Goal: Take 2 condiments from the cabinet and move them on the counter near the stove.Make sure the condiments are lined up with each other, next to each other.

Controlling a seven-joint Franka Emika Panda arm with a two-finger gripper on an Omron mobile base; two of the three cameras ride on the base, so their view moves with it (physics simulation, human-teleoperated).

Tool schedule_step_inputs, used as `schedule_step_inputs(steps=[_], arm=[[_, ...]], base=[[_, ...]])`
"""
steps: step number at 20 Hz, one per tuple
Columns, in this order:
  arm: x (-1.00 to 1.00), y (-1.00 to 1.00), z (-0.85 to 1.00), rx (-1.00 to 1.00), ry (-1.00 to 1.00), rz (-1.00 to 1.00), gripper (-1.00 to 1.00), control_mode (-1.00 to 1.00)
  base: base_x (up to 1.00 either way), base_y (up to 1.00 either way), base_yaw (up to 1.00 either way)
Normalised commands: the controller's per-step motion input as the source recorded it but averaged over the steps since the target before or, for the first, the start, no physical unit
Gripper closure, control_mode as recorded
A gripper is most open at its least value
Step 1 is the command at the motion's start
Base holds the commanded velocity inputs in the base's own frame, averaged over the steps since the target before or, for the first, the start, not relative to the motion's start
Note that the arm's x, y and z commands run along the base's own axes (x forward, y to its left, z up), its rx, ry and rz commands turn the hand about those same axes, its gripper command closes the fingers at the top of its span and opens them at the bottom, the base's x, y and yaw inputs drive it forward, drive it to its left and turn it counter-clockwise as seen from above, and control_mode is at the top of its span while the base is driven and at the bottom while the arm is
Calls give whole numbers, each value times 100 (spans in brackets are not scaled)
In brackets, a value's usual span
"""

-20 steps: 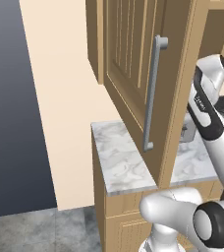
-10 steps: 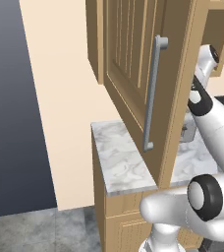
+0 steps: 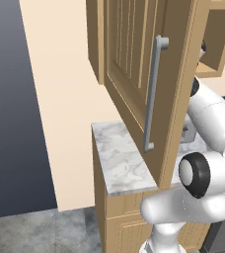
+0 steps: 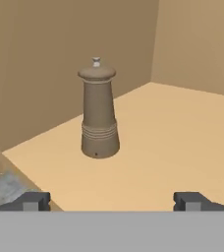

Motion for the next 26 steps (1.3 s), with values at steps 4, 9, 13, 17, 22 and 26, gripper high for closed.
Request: schedule_step_inputs(steps=[4,9,13,17,22,26], arm=[[33,37,8,0,0,0,-100,-100],[22,27,13,0,0,0,-100,-100],[16,23,4,0,0,0,-100,-100],[20,25,0,0,0,0,-100,-100],[28,20,0,0,0,0,-100,-100],[23,11,0,0,0,0,-100,-100]], base=[[0,0,0],[0,0,0],[0,0,0],[0,0,0],[0,0,0],[0,0,0]])
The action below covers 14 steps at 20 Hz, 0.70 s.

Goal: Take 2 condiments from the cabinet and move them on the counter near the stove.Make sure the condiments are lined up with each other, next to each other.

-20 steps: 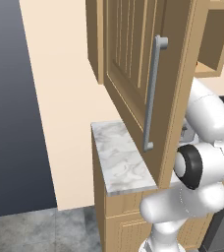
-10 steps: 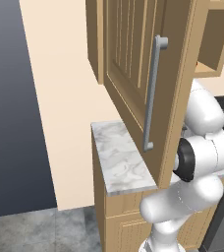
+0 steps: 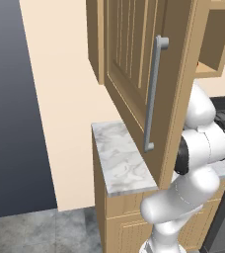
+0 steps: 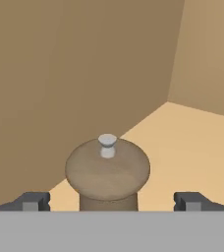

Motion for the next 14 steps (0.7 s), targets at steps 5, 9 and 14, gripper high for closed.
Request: schedule_step_inputs(steps=[5,9,14], arm=[[15,1,-1,0,0,0,-100,-100],[3,0,-4,0,0,0,100,-100],[-1,-2,-4,0,0,0,100,-100]], base=[[0,0,0],[0,0,0],[0,0,0]])
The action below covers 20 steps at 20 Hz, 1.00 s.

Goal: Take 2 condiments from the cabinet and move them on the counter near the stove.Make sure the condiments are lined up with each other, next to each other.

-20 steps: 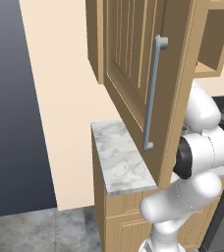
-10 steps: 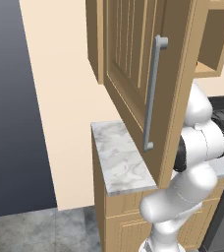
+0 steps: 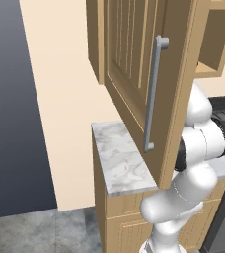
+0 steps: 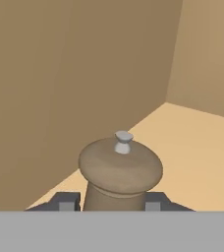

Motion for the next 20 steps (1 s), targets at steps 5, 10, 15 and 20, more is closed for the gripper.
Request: schedule_step_inputs(steps=[5,10,15,20], arm=[[-20,-21,-11,1,-7,0,100,-100],[-83,-62,-2,0,-20,0,100,-100],[-100,-75,0,-3,-16,-5,100,-100],[-100,-86,0,-5,-1,-11,100,-100]], base=[[0,0,0],[0,0,0],[0,0,0],[0,0,0]])
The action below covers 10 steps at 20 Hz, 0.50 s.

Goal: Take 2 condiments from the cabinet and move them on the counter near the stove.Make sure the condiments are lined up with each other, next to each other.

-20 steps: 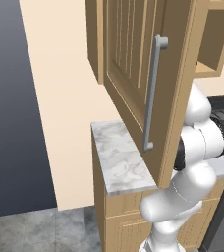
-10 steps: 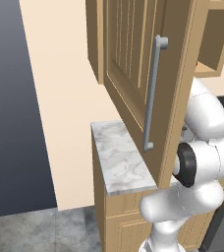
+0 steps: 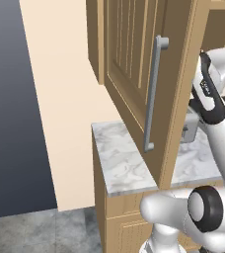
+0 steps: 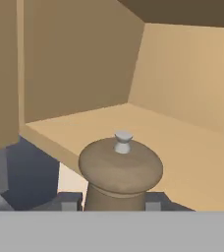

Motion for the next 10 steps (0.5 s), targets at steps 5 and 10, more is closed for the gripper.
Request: schedule_step_inputs(steps=[5,10], arm=[[-84,-75,-1,-17,9,-13,100,-100],[-29,-73,-35,-10,7,-5,100,-100]], base=[[0,0,0],[0,0,0]])
